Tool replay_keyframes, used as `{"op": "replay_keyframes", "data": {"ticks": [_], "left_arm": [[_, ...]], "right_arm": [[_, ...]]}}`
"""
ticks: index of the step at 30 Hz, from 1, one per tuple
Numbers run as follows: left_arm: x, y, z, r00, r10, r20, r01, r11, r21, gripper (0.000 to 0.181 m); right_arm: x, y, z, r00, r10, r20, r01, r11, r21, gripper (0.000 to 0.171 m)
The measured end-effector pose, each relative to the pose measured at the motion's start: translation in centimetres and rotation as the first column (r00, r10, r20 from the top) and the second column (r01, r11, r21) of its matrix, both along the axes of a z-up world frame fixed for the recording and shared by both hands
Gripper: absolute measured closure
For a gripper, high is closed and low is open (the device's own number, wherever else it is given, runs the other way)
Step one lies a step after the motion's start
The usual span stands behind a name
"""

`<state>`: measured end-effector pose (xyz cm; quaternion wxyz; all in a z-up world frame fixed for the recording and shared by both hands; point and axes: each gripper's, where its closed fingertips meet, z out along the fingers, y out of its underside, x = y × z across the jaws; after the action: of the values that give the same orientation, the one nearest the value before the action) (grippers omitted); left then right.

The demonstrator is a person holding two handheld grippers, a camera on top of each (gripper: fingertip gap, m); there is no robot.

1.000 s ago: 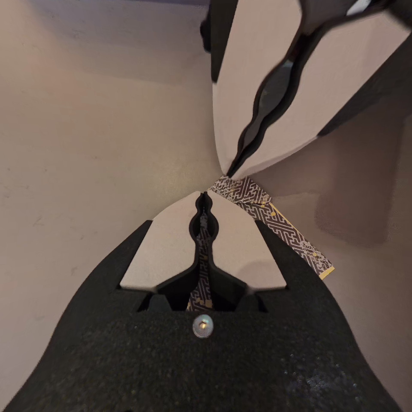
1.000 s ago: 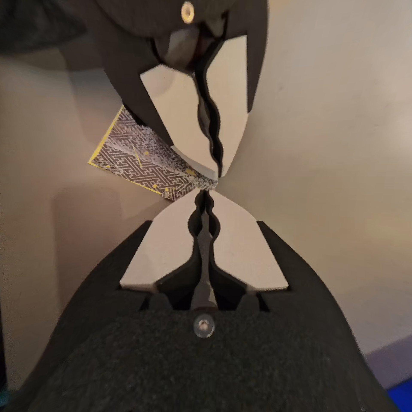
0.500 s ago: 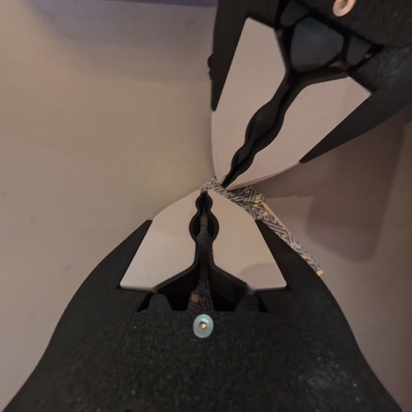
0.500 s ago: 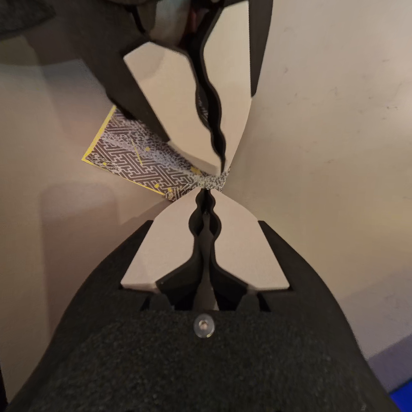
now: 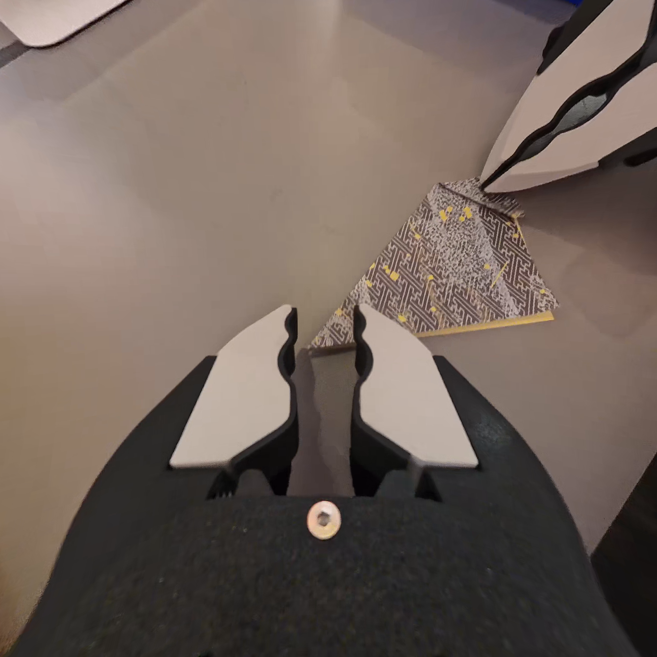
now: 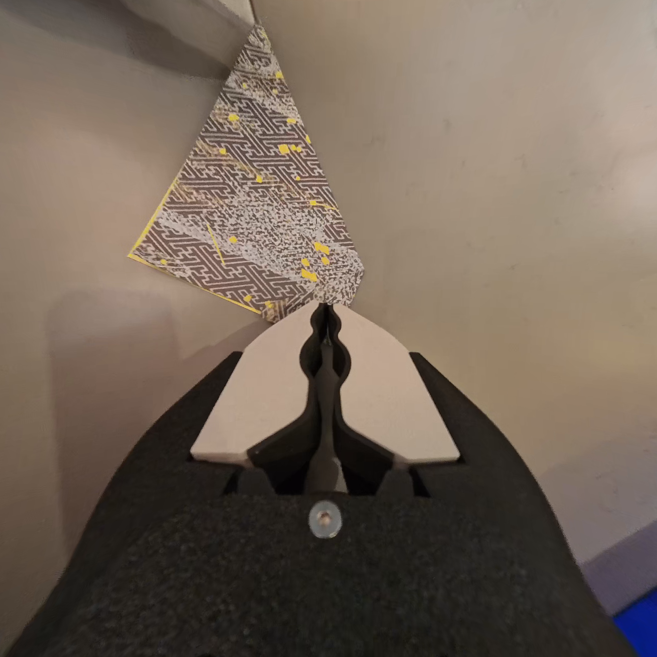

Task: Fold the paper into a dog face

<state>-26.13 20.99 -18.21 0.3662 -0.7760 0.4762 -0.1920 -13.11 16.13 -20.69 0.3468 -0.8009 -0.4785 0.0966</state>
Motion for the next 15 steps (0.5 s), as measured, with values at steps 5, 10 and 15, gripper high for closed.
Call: {"op": "replay_keyframes", "data": {"ticks": [5, 10, 15], "left_arm": [[-1.0, -0.5, -1.0, 1.0, 0.023, 0.001, -0.023, 0.997, -0.075, 0.15], [-1.1, -1.0, -1.5, 0.998, 0.036, 0.048, -0.029, 0.99, -0.139, 0.151], [-1.0, -0.9, -1.6, 0.996, 0.04, 0.084, -0.023, 0.982, -0.188, 0.151]], "right_arm": [[-0.6, -0.2, 3.0, 0.993, -0.018, -0.113, 0.018, 1.0, 0.001, 0.165], [-2.5, -1.9, 5.1, 0.981, -0.017, -0.195, 0.014, 1.0, -0.02, 0.149], [0.2, -1.7, 5.4, 0.966, -0.188, -0.175, 0.186, 0.982, -0.032, 0.14]]}}
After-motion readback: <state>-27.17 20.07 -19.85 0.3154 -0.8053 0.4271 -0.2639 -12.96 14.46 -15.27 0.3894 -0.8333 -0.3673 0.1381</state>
